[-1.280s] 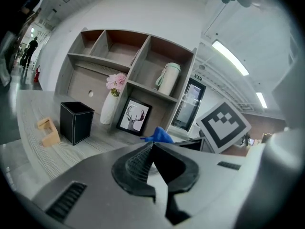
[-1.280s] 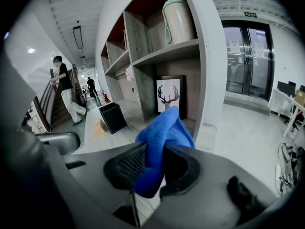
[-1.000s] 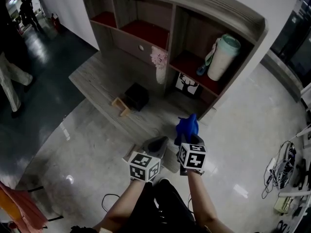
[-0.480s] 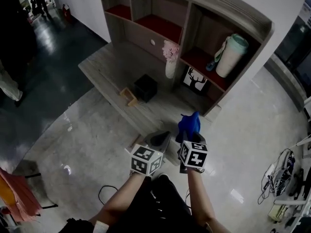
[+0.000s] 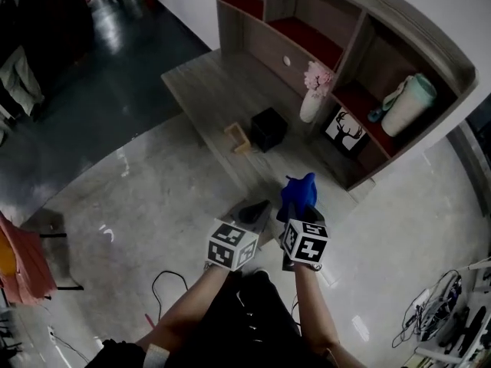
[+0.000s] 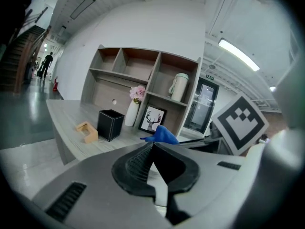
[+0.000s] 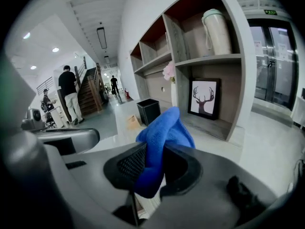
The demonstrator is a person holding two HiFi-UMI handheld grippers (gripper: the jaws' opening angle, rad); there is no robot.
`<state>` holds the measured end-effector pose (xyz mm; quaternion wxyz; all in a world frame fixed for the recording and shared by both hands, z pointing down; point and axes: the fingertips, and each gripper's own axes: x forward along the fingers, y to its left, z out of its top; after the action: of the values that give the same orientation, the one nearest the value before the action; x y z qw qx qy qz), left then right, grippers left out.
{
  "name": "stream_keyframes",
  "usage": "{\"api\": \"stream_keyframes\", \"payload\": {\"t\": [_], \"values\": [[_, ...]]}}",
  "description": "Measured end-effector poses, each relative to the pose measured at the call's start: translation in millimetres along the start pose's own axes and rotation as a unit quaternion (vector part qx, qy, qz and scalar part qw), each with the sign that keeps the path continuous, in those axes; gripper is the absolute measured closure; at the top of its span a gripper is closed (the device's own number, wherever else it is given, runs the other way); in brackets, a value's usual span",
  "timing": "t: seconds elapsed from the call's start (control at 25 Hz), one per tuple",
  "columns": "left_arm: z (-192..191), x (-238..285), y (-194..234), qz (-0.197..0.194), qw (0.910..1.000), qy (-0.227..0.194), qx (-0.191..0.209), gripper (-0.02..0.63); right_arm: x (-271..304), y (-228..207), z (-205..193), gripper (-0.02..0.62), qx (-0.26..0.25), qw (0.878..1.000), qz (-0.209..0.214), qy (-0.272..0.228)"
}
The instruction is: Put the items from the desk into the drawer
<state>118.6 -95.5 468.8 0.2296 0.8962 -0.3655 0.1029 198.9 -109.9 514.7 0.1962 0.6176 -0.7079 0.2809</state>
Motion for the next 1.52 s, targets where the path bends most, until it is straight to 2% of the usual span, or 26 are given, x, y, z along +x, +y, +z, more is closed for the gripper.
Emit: {"api": "stream_keyframes", "payload": {"t": [0.36, 0.76, 1.08, 1.52], "values": [[-14.9, -50.6, 45.1, 0.075, 0.9966, -0.014, -0.031, 0.595, 18.1, 77.8, -11.5, 0.506, -0.051, 0.995, 0.079, 0.021], [-42.2, -98.1, 82.4, 0.143, 0.9866, -0.025, -0.075, 0.595, 28.8, 138.1, -44.6, 0.506, -0.096, 0.984, 0.138, 0.059], [-64.4, -122.1, 97.1, 0.173, 0.9789, -0.027, -0.105, 0.595, 31.1, 170.5, -70.9, 0.506, -0.121, 0.974, 0.169, 0.087], [-90.6, -137.2, 111.7, 0.2, 0.971, -0.023, -0.129, 0.595, 30.6, 189.1, -106.8, 0.506, -0.14, 0.963, 0.192, 0.123]]}}
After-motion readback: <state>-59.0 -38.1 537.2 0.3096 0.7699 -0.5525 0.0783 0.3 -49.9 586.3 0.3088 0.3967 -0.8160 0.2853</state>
